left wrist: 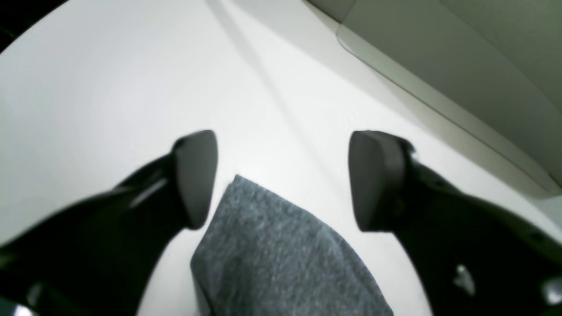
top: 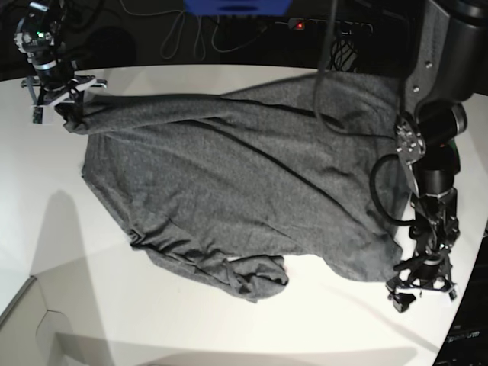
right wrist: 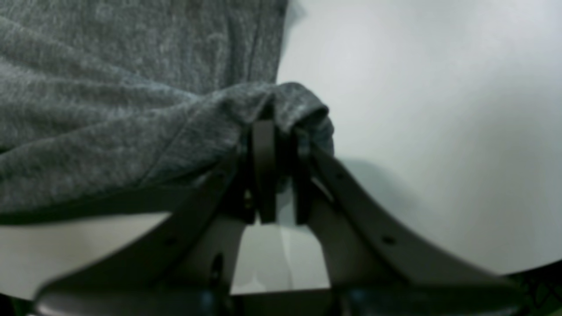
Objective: Layout the t-shirt on the table in an organized manner, then fold the t-shirt properly
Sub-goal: 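Drag the held shirt edge with the left gripper away from the right gripper, then release the shirt with the right gripper and regrasp the shirt edge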
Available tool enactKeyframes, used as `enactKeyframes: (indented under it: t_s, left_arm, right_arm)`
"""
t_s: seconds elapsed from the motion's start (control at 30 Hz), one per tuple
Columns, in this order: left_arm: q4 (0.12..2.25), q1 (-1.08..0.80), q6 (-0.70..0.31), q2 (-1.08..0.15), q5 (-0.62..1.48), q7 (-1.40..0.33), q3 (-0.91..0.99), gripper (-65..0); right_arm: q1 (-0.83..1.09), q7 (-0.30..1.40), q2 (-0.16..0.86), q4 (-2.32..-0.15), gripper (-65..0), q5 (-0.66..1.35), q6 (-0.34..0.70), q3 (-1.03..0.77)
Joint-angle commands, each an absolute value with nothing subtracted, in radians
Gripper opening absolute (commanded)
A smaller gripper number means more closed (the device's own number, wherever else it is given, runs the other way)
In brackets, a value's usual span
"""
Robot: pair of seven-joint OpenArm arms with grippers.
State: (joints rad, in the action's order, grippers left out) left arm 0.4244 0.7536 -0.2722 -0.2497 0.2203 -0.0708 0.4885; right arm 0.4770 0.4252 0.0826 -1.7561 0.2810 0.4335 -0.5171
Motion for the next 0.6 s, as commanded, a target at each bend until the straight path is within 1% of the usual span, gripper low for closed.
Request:
enactKeyframes:
  t_s: [0.0,0.13,0.2,0.33,0.47,0.57]
  left_arm:
    - [0.444,0.786,-0.289,-0.259,0.248,-0.05,0.489,-18.8]
    - [0.466,0.711,-0.289,-0.263,0.371,-0.102,0.484,-18.8]
    - [0.561,0.641,-0.289,-0.263,0.438,-0.177,0.483,-18.8]
    - [0.865,0.453,-0.285,-0.255,0.55,-0.329,0.483,-18.8]
    - [1.173,0.263,-0.28,-0.248,0.636,-0.438,0.489,-18.8]
    - [1.363,0.124,-0.28,-0.246,0.671,-0.515,0.489,-18.8]
  right_arm:
    - [0.476,0.4,0.093,-1.778,-56.9,0.291,0.44,-0.524]
    - [0.46,0.4,0.091,-1.822,-56.9,0.291,0.44,-0.526]
    - [0.456,0.4,0.091,-1.847,-56.9,0.291,0.44,-0.521]
    - [0.437,0.4,0.093,-1.891,-56.8,0.291,0.44,-0.524]
    - [0.43,0.4,0.093,-1.908,-56.8,0.291,0.44,-0.527]
    - [0.449,0.4,0.093,-1.906,-56.7,0.291,0.44,-0.527]
